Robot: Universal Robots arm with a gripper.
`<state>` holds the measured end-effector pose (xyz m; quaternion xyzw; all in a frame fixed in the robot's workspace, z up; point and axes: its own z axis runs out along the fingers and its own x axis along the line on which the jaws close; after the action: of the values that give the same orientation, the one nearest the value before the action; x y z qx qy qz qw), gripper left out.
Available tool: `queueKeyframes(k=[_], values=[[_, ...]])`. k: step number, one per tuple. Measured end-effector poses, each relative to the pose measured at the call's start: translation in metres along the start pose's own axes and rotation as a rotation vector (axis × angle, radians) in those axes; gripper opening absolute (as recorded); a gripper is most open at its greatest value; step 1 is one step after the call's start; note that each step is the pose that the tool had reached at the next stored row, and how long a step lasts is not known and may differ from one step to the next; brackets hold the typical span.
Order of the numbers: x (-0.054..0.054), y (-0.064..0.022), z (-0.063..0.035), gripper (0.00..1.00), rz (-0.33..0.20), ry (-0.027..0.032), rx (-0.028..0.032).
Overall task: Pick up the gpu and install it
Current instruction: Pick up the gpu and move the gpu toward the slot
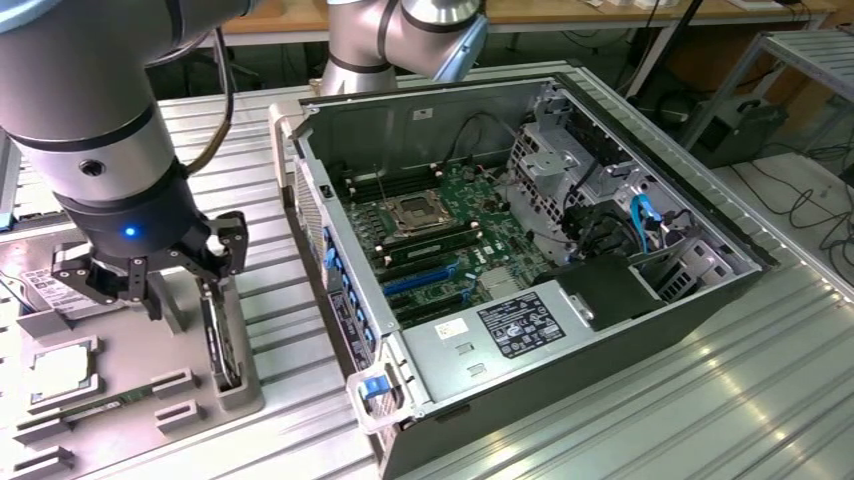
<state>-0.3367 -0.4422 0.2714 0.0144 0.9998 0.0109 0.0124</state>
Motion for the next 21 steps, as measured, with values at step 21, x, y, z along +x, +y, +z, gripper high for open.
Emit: queueKeyframes(k=[21], values=[[-0.0089,-0.0056,0.0105,0.6,-0.049,0.0009,0.0097]])
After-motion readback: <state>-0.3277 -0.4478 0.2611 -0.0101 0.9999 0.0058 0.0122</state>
